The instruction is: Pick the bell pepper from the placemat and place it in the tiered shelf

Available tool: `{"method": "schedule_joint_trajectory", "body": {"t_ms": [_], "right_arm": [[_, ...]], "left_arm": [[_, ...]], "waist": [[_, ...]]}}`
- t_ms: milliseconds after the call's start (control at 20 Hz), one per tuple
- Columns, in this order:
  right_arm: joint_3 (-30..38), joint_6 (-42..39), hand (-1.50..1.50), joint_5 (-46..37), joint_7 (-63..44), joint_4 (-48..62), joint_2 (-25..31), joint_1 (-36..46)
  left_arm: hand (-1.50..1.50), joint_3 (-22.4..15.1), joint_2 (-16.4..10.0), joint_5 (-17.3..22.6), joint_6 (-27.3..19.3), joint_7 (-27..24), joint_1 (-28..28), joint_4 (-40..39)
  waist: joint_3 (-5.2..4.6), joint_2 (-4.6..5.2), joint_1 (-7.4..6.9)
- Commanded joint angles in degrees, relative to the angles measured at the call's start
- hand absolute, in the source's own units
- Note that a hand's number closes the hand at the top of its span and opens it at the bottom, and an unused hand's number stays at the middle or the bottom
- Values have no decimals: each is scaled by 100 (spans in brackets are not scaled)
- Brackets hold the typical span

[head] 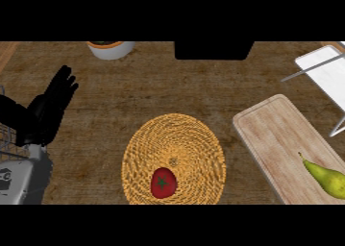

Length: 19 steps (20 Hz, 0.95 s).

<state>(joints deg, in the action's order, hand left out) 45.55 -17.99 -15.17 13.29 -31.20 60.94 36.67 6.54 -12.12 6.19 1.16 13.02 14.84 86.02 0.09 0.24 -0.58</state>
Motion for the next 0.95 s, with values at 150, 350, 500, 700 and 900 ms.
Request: {"method": "schedule_joint_trajectory", "body": {"t_ms": [150,350,500,700,900], "right_arm": [[443,-1125,-150,324,631,1138,1141,-631],[800,-1915,-150,658,774,1618,1697,-800],[821,-2547,-150,675,1523,1680,1735,-1289],[704,-2659,-150,583,2420,1421,1594,-1841],[586,-2636,-150,530,2819,1208,1677,-2144]], "left_arm": [[0,-47,58,-50,-106,176,60,201],[0,-152,256,-151,-233,41,-188,235],[0,37,69,-75,-135,5,-73,73],[0,20,52,-59,-161,246,88,161],[0,-124,192,-204,-216,19,-121,213]], "waist": [[13,9,41],[20,3,57],[31,2,142],[27,-14,161],[30,-18,140]]}}
